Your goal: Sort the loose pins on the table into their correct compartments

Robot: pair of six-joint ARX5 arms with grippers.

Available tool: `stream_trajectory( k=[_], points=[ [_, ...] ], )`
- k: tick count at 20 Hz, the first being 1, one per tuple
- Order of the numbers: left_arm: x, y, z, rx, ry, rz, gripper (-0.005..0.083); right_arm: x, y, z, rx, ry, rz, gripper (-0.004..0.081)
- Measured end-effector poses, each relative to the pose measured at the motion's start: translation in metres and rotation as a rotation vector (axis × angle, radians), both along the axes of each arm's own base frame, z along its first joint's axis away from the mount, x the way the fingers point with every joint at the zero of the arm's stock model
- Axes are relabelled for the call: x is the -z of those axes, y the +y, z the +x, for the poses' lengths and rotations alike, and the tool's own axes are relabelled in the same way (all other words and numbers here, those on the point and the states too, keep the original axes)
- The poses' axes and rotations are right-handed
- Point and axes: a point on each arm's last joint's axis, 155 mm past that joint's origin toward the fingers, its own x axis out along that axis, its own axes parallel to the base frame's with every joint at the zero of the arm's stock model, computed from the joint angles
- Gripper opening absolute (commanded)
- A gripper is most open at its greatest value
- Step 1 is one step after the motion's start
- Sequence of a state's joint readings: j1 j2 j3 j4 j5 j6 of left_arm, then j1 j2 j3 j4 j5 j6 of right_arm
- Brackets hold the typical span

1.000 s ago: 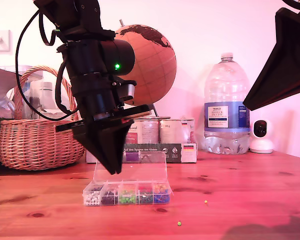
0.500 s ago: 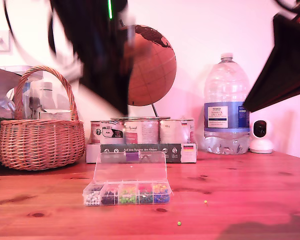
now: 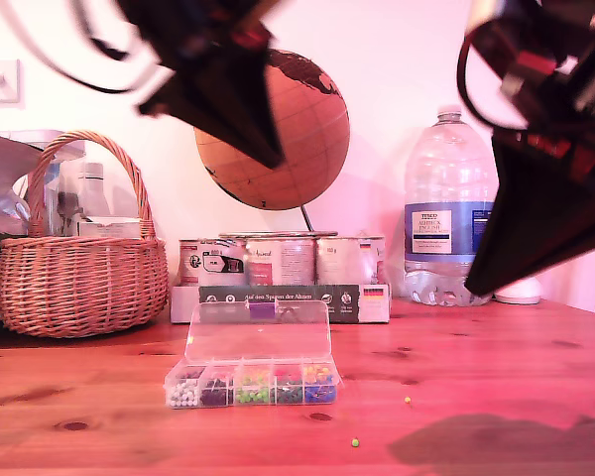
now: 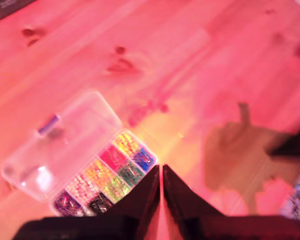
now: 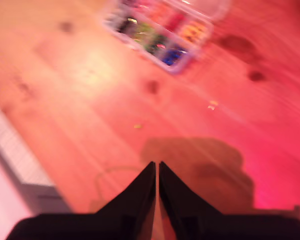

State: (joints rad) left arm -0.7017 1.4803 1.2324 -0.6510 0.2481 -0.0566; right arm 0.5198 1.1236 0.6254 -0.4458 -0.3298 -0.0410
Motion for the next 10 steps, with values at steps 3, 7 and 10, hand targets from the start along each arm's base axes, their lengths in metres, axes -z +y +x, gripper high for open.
stream_trajectory(
  k=[3,7,10],
  points=[
    [0.001,0.005,-0.021,0.064,-0.048,-0.065,-0.0019,-0.005,-0.002,0.010,0.067,0.002,0.037,-0.0013],
    [0.020,0.019,-0.062,0.159,-0.078,-0.139,-0.0019,-0.008,-0.003,0.016,0.155,0.040,0.079,-0.0013],
    [0.041,0.029,-0.090,0.219,-0.096,-0.186,-0.0019,-0.008,-0.003,0.017,0.190,0.063,0.095,-0.0013]
  ],
)
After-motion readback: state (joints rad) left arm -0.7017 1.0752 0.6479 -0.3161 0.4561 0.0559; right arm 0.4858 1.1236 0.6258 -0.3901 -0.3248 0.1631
